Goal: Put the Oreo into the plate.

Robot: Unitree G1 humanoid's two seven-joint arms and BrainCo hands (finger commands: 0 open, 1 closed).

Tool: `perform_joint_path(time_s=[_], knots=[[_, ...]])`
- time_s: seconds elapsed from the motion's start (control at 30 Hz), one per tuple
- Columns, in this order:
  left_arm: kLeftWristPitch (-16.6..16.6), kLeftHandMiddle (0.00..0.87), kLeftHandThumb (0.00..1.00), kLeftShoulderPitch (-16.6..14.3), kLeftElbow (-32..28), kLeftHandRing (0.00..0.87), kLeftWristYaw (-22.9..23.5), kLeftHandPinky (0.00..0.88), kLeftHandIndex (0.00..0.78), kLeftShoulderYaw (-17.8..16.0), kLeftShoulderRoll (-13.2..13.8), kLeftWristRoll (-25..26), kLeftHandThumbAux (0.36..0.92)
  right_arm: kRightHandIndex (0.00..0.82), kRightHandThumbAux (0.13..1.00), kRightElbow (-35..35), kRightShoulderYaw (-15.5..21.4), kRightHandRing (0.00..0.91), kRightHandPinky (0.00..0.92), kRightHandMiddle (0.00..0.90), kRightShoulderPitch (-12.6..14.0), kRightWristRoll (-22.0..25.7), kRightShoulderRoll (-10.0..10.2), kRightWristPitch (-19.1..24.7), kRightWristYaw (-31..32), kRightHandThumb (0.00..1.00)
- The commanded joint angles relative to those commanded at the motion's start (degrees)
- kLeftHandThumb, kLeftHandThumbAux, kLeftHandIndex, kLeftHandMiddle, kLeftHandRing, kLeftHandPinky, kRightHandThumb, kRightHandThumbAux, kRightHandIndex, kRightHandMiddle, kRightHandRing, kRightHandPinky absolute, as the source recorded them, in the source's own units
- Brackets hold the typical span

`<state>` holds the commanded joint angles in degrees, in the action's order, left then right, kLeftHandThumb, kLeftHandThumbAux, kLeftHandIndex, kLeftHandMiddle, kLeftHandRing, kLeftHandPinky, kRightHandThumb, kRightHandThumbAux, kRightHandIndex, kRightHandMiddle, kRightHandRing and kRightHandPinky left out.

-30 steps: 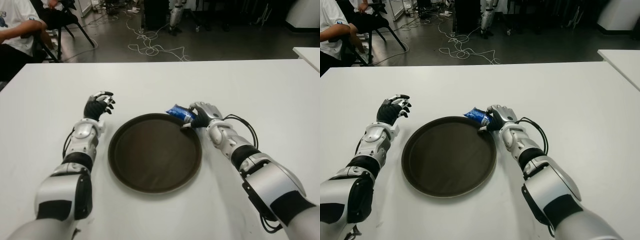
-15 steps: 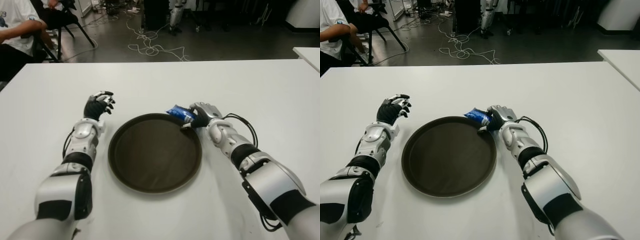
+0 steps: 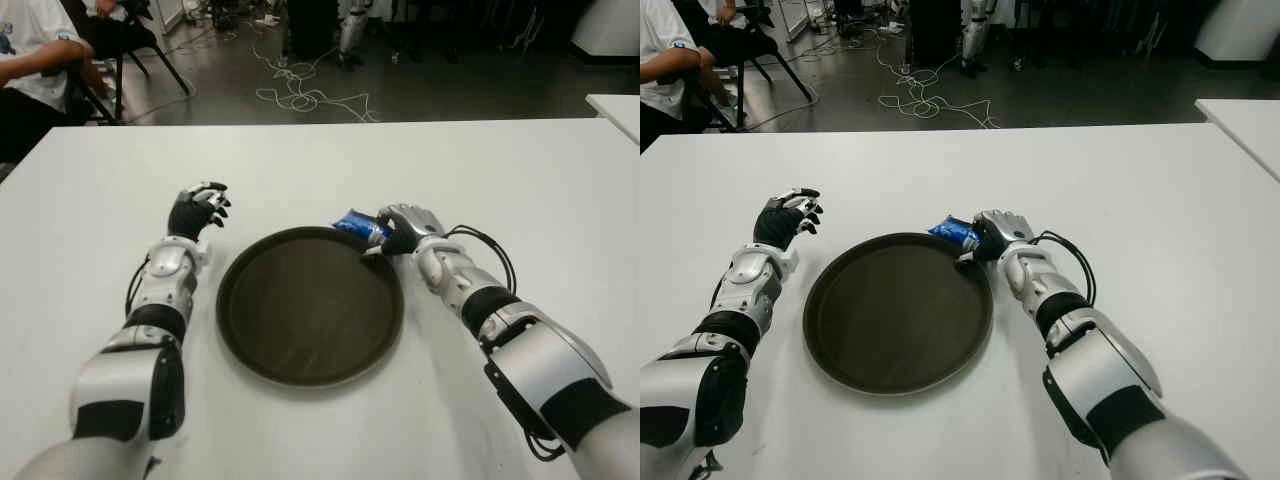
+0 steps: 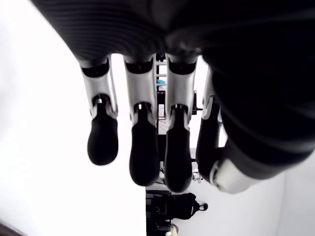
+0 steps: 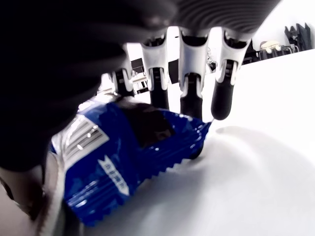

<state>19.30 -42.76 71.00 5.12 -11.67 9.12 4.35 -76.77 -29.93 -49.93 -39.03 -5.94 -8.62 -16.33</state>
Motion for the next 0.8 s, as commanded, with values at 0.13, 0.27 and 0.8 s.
perform_joint_path(time_s=[0.13, 0.27, 0.8], knots=[[0.06, 0.601, 0.697, 0.0, 0.04, 0.624, -0.08, 0.649, 0.427, 0.1, 0.02, -0.17, 0.713, 0.391, 0.645, -0.02, -0.06, 0.495, 0.311, 0.438, 0.04, 0.14, -0.04, -0.2, -0.16, 0.0], [-0.08, 0.603, 0.697, -0.07, 0.08, 0.625, -0.37, 0.654, 0.427, 0.17, 0.02, -0.3, 0.713, 0.403, 0.644, -0.02, -0.03, 0.501, 0.303, 0.443, 0.05, 0.27, -0.04, -0.3, -0.37, 0.0], [-0.19, 0.599, 0.698, -0.15, 0.09, 0.623, -0.04, 0.65, 0.427, -0.36, -0.17, -0.2, 0.712, 0.433, 0.684, 0.1, 0.84, 0.548, 0.393, 0.495, 0.01, 1.03, -0.24, -1.09, -1.11, 0.003]])
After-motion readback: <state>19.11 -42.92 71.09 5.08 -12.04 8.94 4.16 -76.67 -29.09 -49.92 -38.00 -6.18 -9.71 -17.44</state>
